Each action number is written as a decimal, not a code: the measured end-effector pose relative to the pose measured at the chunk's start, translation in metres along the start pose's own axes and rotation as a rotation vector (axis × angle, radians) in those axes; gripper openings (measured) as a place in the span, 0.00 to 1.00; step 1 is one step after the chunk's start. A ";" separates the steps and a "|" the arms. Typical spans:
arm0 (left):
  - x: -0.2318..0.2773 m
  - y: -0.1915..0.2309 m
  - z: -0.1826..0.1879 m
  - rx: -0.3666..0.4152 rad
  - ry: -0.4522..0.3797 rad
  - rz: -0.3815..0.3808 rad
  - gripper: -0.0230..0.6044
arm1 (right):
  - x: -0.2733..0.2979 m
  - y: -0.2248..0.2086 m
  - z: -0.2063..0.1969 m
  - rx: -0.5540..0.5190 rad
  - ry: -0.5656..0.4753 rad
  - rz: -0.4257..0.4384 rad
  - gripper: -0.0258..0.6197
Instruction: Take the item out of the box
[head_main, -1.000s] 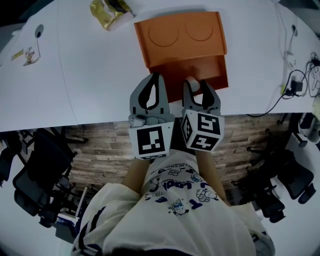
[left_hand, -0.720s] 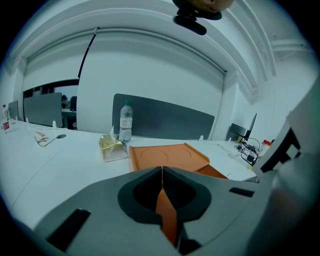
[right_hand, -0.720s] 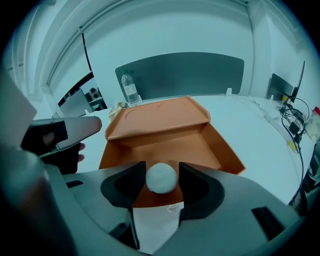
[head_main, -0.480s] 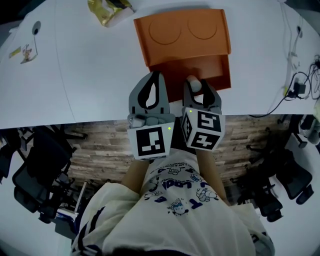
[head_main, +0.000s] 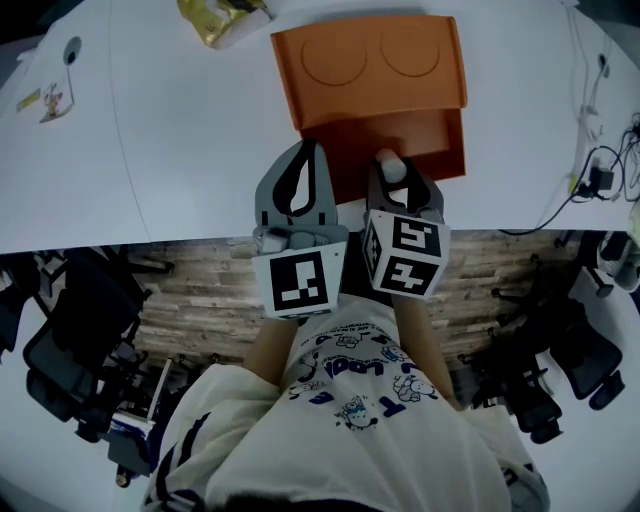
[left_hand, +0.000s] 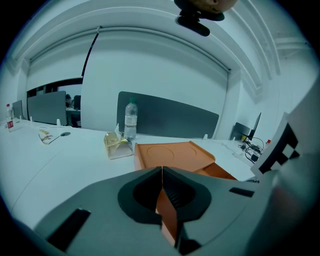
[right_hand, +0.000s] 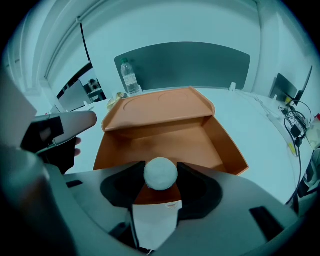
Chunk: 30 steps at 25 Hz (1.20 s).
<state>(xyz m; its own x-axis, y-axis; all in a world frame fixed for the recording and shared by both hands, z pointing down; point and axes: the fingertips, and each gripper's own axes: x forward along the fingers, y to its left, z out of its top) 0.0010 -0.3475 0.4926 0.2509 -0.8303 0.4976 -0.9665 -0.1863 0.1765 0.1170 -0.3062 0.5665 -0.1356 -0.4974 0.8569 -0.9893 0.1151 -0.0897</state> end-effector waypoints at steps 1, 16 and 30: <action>0.000 0.000 0.000 -0.001 0.001 0.000 0.07 | 0.000 0.000 0.000 -0.004 0.005 -0.001 0.36; 0.000 0.006 -0.007 -0.018 0.015 0.012 0.07 | 0.004 0.001 0.000 -0.028 0.026 0.000 0.35; -0.007 0.002 -0.003 -0.017 0.000 0.015 0.07 | -0.002 0.000 0.004 0.006 -0.015 0.016 0.34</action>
<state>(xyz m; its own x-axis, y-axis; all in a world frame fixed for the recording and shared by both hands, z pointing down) -0.0027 -0.3407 0.4923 0.2359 -0.8332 0.5002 -0.9693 -0.1647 0.1828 0.1168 -0.3083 0.5630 -0.1517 -0.5088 0.8474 -0.9874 0.1178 -0.1060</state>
